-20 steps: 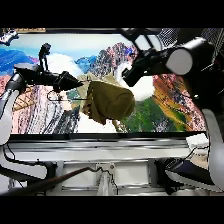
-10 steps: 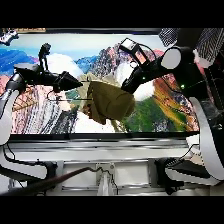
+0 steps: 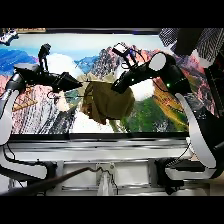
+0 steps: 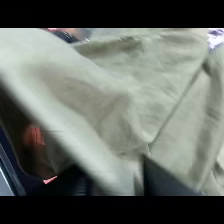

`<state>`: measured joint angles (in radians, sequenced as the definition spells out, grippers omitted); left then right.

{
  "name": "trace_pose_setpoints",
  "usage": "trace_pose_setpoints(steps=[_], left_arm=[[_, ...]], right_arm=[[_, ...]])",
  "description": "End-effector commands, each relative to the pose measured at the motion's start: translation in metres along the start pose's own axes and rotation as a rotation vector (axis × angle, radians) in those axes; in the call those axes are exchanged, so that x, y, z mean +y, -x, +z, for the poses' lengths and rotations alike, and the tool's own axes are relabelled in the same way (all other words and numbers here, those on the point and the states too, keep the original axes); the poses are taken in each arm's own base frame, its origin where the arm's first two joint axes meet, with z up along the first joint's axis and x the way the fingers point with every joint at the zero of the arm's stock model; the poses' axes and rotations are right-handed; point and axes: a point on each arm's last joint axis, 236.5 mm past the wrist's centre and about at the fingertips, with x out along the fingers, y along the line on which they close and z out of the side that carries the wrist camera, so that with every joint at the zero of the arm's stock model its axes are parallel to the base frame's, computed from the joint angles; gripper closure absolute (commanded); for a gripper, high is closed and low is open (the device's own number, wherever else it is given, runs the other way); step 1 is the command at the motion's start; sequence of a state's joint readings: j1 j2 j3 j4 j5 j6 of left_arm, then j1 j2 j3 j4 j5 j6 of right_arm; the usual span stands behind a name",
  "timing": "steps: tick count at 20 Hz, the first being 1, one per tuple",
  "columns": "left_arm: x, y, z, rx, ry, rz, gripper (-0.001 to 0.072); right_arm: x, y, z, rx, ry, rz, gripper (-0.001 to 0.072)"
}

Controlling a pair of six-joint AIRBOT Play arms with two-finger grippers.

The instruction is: Fold the clothes and pants, and hang the long-sleeved shirts on hangers.

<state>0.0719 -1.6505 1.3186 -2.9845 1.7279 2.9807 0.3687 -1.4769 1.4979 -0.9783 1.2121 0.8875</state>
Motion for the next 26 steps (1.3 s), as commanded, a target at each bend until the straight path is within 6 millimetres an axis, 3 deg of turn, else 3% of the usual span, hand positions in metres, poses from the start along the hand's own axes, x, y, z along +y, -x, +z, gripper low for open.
trace_pose_setpoints(steps=[1, 8, 9, 10, 11, 14, 17, 19, 21, 23, 26], left_arm=[[-0.004, 0.0, -0.001, 0.003, -0.001, -0.019, 0.0697], [-0.001, 0.008, 0.001, -0.008, 0.043, 0.004, 0.0672], [0.001, 0.013, 0.001, -0.013, 0.052, 0.013, 0.0489], [0.003, 0.018, 0.002, -0.02, 0.075, 0.024, 0.0249], [0.005, 0.023, 0.003, -0.028, 0.097, 0.04, 0.0156], [0.018, 0.041, 0.009, -0.061, 0.123, 0.125, 0.0152], [0.045, 0.069, 0.033, -0.122, 0.094, 0.345, 0.0192], [0.069, 0.102, 0.055, -0.157, 0.035, 0.582, 0.0204], [0.089, 0.148, 0.078, -0.209, 0.014, 0.847, 0.0214], [0.082, 0.178, 0.107, -0.274, -0.041, 0.996, 0.0214], [0.046, 0.188, 0.147, -0.349, -0.14, 1.056, 0.0214]], right_arm=[[0.014, -0.013, 0.009, -0.024, 0.05, 0.037, 0.0696], [0.011, -0.012, 0.005, -0.005, 0.07, 0.016, 0.0696], [0.012, -0.011, 0.006, -0.007, 0.072, 0.014, 0.0697], [0.012, -0.008, 0.007, -0.012, 0.075, 0.011, 0.0697], [0.013, -0.006, 0.009, -0.017, 0.078, 0.008, 0.0697], [0.014, 0.001, 0.011, -0.024, 0.092, -0.007, 0.0697], [0.017, 0.008, 0.014, -0.035, 0.096, -0.011, 0.0697], [0.02, 0.013, 0.016, -0.045, 0.097, -0.015, 0.0697], [0.023, 0.02, 0.019, -0.056, 0.1, -0.02, 0.0697], [0.026, 0.026, 0.022, -0.068, 0.106, -0.026, 0.0697], [0.028, 0.031, 0.024, -0.079, 0.113, -0.031, 0.0697]])
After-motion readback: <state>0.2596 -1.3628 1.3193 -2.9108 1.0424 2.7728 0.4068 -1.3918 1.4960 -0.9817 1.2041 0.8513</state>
